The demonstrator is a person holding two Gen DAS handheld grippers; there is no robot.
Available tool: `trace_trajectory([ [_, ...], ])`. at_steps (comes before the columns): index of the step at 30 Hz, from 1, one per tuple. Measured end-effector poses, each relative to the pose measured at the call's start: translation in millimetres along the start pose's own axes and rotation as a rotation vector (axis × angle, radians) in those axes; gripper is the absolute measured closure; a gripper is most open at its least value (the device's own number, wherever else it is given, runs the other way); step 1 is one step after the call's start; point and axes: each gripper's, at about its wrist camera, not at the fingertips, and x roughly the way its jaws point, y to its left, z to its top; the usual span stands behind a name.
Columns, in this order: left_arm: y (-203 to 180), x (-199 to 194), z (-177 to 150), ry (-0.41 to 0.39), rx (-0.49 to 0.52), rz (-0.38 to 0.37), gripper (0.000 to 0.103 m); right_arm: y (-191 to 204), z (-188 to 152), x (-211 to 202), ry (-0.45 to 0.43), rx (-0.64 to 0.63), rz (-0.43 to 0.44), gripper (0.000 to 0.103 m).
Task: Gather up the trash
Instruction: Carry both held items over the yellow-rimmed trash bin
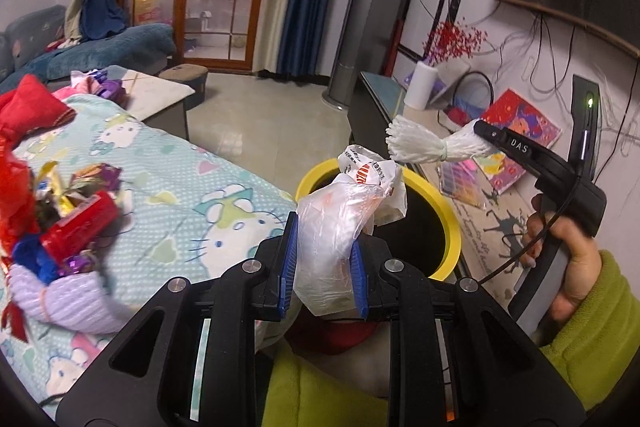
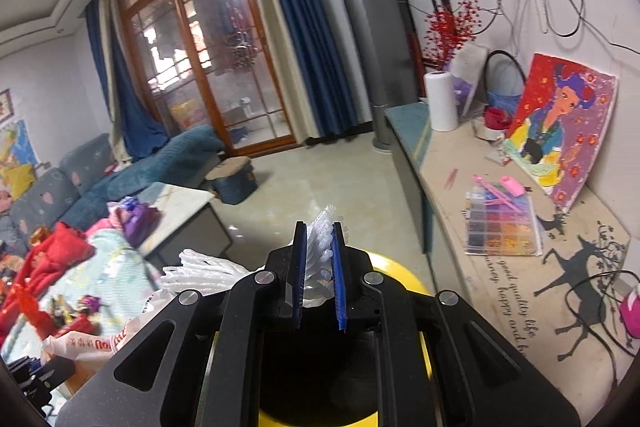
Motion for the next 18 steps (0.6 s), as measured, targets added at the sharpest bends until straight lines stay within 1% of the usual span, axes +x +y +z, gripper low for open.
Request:
trace_trajectory([
  [7, -13, 28, -5, 0.055, 0.036, -0.01, 0.086, -14, -12, 17, 0.014, -0.022, -0.1, 0.091],
  [13, -23, 49, -11, 0.105, 0.074, -0.011, 0.086, -25, -23, 31, 0.046, -0.022, -0.149, 0.091],
  [18, -28, 67, -15, 0.137, 0.087, -0.007, 0.086, -29, -31, 40, 0.061, -0.033, -0.179, 0.091],
])
